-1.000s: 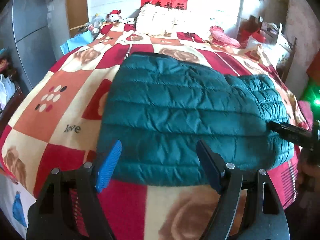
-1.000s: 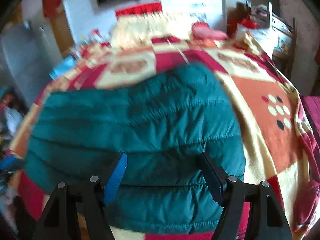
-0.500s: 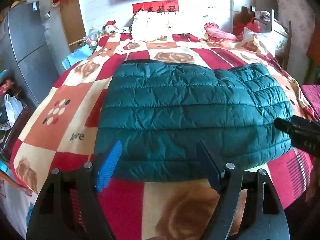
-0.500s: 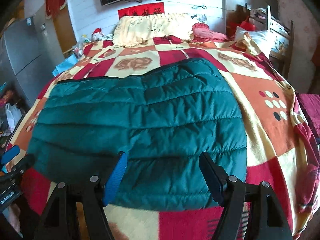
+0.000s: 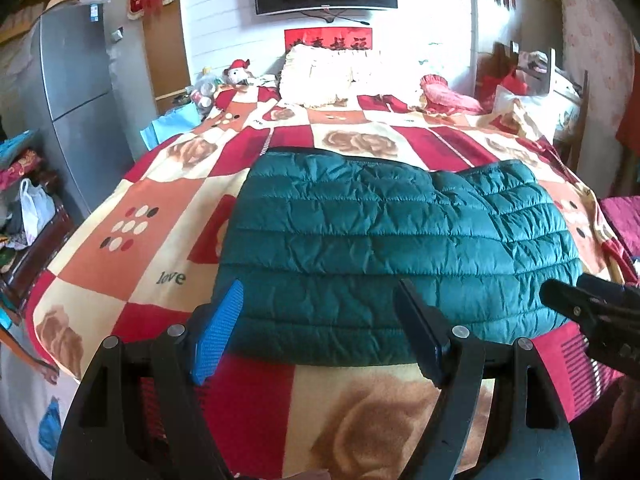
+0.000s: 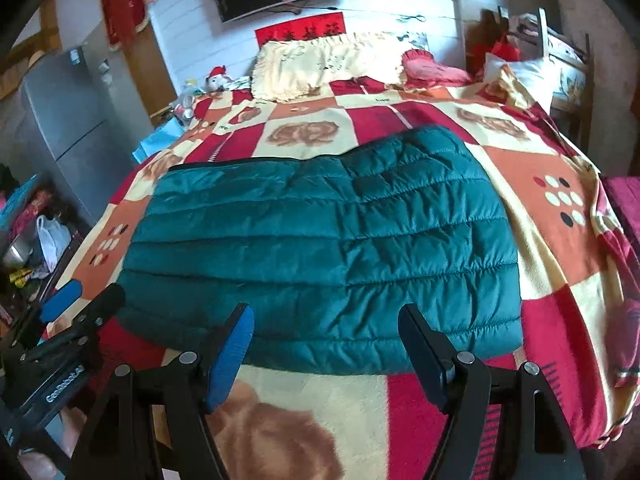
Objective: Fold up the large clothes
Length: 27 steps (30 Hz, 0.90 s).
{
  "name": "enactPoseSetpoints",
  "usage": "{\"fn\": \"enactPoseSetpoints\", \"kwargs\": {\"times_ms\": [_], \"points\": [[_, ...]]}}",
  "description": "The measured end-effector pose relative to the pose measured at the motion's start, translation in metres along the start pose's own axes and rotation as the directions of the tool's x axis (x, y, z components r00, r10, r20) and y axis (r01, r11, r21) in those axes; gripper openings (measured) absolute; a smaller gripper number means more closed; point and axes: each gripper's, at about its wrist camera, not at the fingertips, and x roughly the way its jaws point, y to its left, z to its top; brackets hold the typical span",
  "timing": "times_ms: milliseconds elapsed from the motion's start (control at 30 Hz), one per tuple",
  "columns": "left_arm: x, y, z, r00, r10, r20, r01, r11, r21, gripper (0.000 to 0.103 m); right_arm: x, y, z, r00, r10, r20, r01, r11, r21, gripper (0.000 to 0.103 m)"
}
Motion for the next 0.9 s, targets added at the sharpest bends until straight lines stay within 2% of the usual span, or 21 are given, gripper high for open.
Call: {"fn": "enactPoseSetpoints", "kwargs": {"times_ms": [100, 367, 900], "points": [[-0.001, 0.004, 0.000, 1.000, -0.002, 0.000, 0.002, 1.000, -0.017, 0.078, -0.011, 0.012, -0.002, 0.999, 0.038, 0.008, -0.038, 0.999, -0.007, 0.072], [-0.007, 0.007, -0.001, 1.000, 0.002, 0.014, -0.002, 1.000, -0.023, 0.078, -0.018, 0.030, -0.004, 0.999, 0.012, 0.039, -0.009, 0.998, -0.070, 0.074], [-0.006, 0.007, -0.001, 1.000, 0.008, 0.013, -0.008, 1.000, -0.021, 0.078, -0.006, 0.017, -0.003, 0.999, -0.017, 0.030, 0.018, 0.999, -0.047, 0.076]]}}
